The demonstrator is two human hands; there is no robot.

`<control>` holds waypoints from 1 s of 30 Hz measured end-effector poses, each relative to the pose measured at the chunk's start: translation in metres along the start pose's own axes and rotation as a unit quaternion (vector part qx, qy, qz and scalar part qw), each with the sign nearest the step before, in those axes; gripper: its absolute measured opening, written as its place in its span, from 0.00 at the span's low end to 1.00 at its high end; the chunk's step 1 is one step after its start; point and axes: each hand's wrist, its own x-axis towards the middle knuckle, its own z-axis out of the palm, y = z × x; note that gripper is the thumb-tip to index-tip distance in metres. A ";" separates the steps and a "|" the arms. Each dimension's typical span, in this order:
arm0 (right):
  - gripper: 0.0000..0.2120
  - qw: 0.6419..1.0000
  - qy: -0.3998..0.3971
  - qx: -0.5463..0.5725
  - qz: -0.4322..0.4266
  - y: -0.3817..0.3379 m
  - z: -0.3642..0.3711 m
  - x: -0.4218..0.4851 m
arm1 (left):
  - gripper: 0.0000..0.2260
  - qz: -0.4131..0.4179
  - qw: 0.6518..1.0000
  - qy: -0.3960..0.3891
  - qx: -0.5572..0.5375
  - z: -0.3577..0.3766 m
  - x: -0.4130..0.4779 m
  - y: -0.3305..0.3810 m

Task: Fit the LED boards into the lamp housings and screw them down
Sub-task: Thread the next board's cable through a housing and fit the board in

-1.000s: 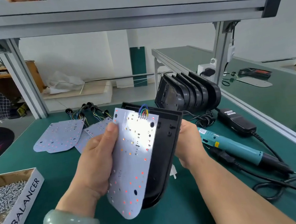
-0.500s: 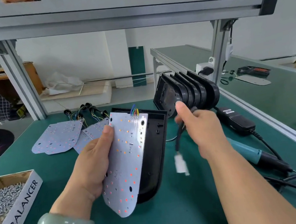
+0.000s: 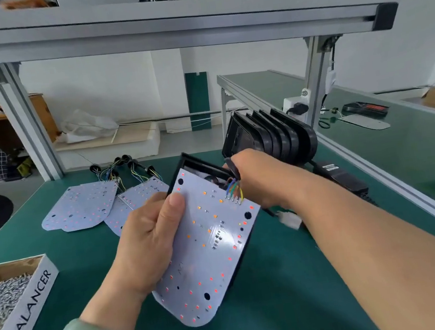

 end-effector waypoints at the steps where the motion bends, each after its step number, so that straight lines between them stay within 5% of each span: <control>1: 0.16 1.000 0.017 0.023 0.005 -0.002 0.002 0.000 | 0.31 0.007 1.000 0.001 0.006 -0.001 0.001 -0.001; 9: 0.20 0.996 0.088 0.001 -0.015 0.013 0.015 0.010 | 0.43 0.116 0.984 -0.034 0.128 0.001 0.001 0.000; 15: 0.25 0.981 0.106 0.149 -0.066 0.013 0.020 0.008 | 0.31 0.158 0.977 0.000 0.147 -0.001 -0.001 0.003; 22: 0.06 0.958 -0.015 0.241 -0.152 0.016 0.017 -0.005 | 0.31 0.147 0.974 0.009 0.173 -0.005 0.001 -0.002; 27: 0.21 0.966 0.037 0.216 -0.137 0.011 0.020 -0.001 | 0.35 0.160 0.974 0.005 0.162 -0.005 -0.001 0.002; 30: 0.19 0.976 0.037 0.152 -0.150 0.010 0.012 0.002 | 0.36 0.178 0.971 -0.003 0.158 -0.004 -0.002 0.005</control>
